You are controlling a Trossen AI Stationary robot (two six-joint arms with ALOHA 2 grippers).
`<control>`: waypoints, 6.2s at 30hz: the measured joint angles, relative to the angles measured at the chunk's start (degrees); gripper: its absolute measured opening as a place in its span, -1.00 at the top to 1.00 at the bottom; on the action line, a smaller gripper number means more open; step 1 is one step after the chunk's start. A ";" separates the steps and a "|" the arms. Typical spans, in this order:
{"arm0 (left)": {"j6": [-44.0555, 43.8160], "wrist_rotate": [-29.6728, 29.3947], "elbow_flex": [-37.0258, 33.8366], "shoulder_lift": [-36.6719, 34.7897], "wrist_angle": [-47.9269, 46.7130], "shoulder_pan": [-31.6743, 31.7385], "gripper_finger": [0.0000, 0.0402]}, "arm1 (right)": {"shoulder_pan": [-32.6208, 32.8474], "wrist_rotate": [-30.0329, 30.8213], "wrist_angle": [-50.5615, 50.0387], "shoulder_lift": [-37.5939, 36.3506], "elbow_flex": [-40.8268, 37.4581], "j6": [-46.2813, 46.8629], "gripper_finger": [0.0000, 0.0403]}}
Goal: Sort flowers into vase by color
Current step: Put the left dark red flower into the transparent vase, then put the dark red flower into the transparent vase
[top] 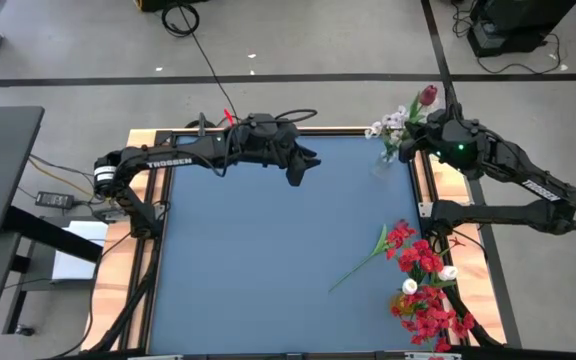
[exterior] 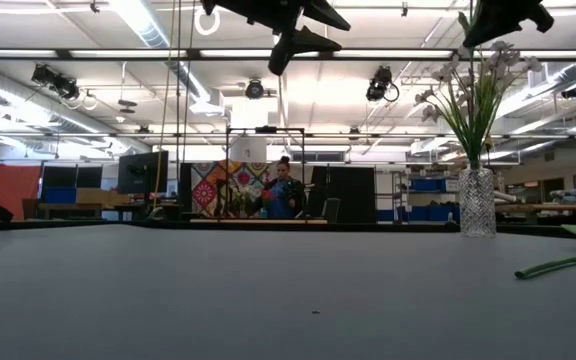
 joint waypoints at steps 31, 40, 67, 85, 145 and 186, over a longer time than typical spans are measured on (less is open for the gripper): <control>0.46 -0.02 0.00 0.00 -0.09 0.10 0.17 | -0.02 -0.84 0.55 2.34 -5.31 3.30 0.83; 1.76 -0.02 0.00 0.00 -0.11 0.10 0.17 | 0.00 -0.56 -0.31 3.61 -4.59 0.57 0.91; 3.08 -0.03 0.01 0.00 -3.64 -0.16 0.17 | 0.01 -6.37 -2.33 2.75 -5.69 3.52 0.46; 8.27 -1.07 0.04 9.29 -0.32 -8.54 0.17 | -4.07 -26.49 -28.52 6.68 20.64 15.56 -0.20; 2.11 -27.61 10.08 41.41 9.62 -28.79 0.99 | -4.00 -37.53 -31.13 7.60 31.10 10.85 -0.03; 10.62 5.56 10.49 2.19 30.04 0.64 1.00 | -4.00 -39.17 -1.47 0.99 28.52 9.59 -0.04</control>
